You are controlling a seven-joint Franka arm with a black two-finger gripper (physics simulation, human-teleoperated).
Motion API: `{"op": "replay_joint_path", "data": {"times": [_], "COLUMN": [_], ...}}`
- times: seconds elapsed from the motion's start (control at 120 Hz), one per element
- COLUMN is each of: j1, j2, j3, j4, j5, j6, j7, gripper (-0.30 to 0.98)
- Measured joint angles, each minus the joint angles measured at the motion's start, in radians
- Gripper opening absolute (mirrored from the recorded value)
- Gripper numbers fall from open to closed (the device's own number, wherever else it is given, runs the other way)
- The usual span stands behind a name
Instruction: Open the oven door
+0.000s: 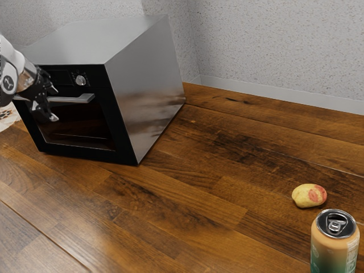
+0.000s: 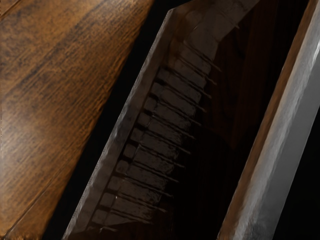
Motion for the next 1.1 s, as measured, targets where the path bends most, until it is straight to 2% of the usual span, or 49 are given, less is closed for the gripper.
{"op": "replay_joint_path", "data": {"times": [0.217, 0.517, 0.683, 0.733, 0.825, 0.908, 0.975, 1.1], "j1": [0.031, 0.053, 0.081, -0.003, -0.367, -0.608, -0.677, -0.703], "j2": [-0.018, -0.269, -0.473, -0.526, -0.528, -0.467, -0.427, -0.359], "j3": [0.001, 0.013, 0.061, 0.07, 0.093, 0.086, 0.079, 0.078], "j4": [-0.071, -0.403, -0.563, -0.545, -0.276, -0.196, -0.185, -0.179], "j5": [-0.022, -0.03, -0.024, -0.027, -0.026, -0.025, -0.026, 0.006], "j6": [0.004, 0.062, 0.076, 0.013, -0.267, -0.457, -0.547, -0.642], "j7": [0.013, 0.022, 0.024, 0.002, -0.098, -0.19, -0.254, -0.358], "gripper": [0.69, 0.68, 0.68, 0.68, 0.68, 0.68, 0.68, 0.69]}}
